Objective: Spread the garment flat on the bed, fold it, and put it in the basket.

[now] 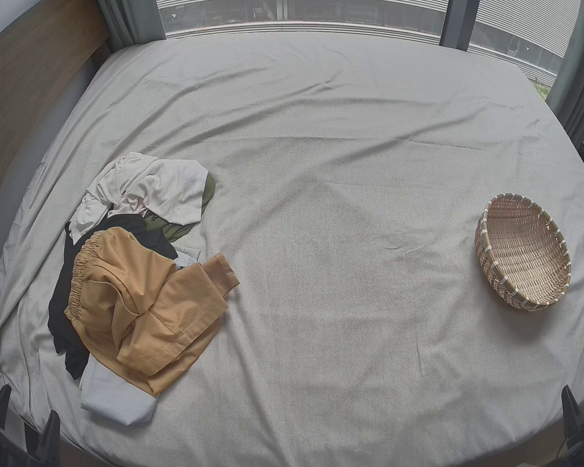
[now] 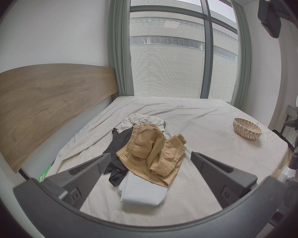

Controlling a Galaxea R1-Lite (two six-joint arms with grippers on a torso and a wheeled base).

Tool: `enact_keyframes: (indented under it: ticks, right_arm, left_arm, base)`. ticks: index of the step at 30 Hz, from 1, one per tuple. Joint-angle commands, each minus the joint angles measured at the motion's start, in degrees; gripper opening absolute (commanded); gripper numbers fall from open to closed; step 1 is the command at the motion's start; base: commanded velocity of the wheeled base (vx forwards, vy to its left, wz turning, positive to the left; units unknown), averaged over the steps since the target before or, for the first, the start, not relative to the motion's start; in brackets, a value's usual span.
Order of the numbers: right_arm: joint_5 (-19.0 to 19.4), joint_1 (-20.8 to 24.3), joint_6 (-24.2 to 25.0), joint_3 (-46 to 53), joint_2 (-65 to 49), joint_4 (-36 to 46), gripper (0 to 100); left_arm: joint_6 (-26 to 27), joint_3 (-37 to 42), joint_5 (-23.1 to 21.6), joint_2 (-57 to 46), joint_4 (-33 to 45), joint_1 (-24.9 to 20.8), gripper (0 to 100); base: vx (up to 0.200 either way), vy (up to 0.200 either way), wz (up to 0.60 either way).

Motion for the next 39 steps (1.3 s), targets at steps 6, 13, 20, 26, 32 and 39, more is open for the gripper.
enact_keyframes:
  ticks: [6, 13, 20, 26, 32, 39]
  right_arm:
    - [-0.05, 0.00, -0.11, 0.92, -0.84, -0.02, 100]
    - [-0.14, 0.00, -0.11, 0.92, -0.84, -0.02, 100]
    - [0.30, 0.18, -0.64, 0.92, -0.84, 0.16, 100]
    - [0.30, 0.18, -0.64, 0.92, -0.66, 0.07, 100]
    - [0.38, 0.18, -0.81, 0.84, -0.84, 0.07, 100]
    - [0.82, 0.09, -1.87, 0.84, -0.49, 0.07, 100]
  left_arm:
    - [0.22, 0.84, -0.26, -0.93, -0.57, -0.07, 100]
    - [-0.92, -16.57, -0.61, 12.61, -2.24, -2.27, 100]
    - [-6.90, -15.34, -4.92, 18.06, -2.15, -4.90, 100]
    - [-12.79, -19.47, -5.18, 24.03, -2.41, -4.90, 100]
    - [-17.01, -19.99, -5.09, 28.34, -2.41, -4.90, 100]
    - [-20.52, -19.29, -5.18, 30.89, -2.41, -4.90, 100]
  base:
    - [0.000, 0.000, 0.00]
    - [0.000, 0.000, 0.00]
    - [0.000, 0.000, 0.00]
    - [0.000, 0.000, 0.00]
    - [0.000, 0.000, 0.00]
    - [0.000, 0.000, 0.00]
